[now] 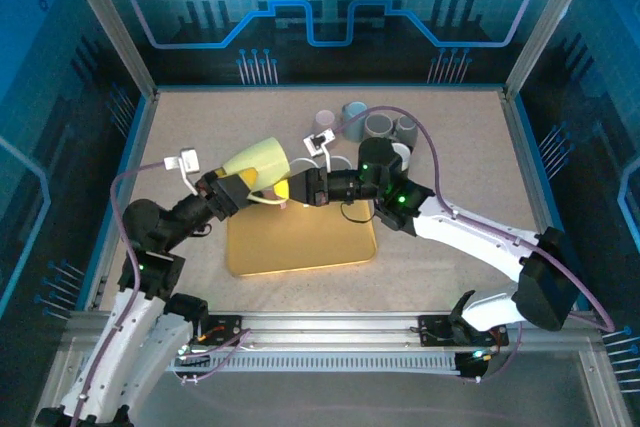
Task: Turn the mug right side up
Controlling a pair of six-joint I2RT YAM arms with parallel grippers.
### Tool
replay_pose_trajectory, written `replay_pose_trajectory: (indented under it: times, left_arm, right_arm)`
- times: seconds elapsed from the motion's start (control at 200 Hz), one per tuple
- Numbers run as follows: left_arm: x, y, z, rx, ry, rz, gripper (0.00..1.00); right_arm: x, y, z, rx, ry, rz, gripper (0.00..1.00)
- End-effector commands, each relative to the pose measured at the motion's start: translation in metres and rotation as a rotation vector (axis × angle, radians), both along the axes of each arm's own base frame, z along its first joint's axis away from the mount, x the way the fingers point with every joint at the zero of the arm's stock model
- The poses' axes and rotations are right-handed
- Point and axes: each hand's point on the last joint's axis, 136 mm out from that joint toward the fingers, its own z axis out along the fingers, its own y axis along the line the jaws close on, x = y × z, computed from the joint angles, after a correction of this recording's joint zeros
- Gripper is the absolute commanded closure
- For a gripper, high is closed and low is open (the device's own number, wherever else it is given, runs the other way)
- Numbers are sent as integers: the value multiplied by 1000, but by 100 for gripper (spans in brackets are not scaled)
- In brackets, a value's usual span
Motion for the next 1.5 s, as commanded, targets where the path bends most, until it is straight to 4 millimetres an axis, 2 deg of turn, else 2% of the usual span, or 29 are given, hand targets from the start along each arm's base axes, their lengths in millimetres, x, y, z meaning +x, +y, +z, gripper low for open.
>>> replay_pose_trajectory:
  times: [0.0, 0.08, 0.15, 0.2, 0.24, 0.265, 0.41, 0.535, 0.65, 0.725, 0.91, 1.08, 1.221, 1.496]
  left_arm:
    - [-19, -8, -6, 9, 20, -67, 1]
    - [-16, 0, -21, 47, 86, 1, 1]
    - [-9, 13, -41, 112, 185, 105, 1]
    - [-3, 31, -55, 160, 260, 225, 1]
    - [-1, 48, -77, 223, 372, 325, 1]
    - [-2, 57, -84, 255, 415, 369, 1]
    - [-12, 76, -94, 381, 441, 451, 1]
    - [-17, 91, -99, 496, 441, 506, 1]
    - [-16, 90, -99, 509, 469, 499, 1]
    - [-16, 92, -95, 528, 496, 507, 1]
    - [-11, 117, -83, 599, 486, 645, 1]
    - [-20, 135, -83, 574, 424, 747, 1]
    - [-21, 147, -88, 581, 467, 816, 1]
    - [-27, 167, -89, 561, 510, 935, 1]
  right_arm:
    - [14, -10, 15, 2, -97, -115, 100]
    - [15, -19, 7, -45, -125, -151, 100]
    - [16, -29, -9, -141, -164, -184, 100]
    - [16, -36, -21, -231, -223, -211, 100]
    - [15, -41, -30, -318, -286, -226, 100]
    - [15, -44, -38, -380, -327, -232, 100]
    - [13, -51, -73, -661, -528, -238, 100]
    - [9, -37, -100, -816, -647, -177, 100]
    - [7, -13, -127, -953, -745, -96, 100]
    - [6, 6, -139, -996, -786, -49, 100]
    - [19, 41, -168, -1051, -795, -10, 100]
    - [35, 63, -187, -1101, -817, -2, 100]
    - [44, 75, -199, -1136, -844, 13, 100]
    - [57, 88, -214, -1186, -877, 25, 100]
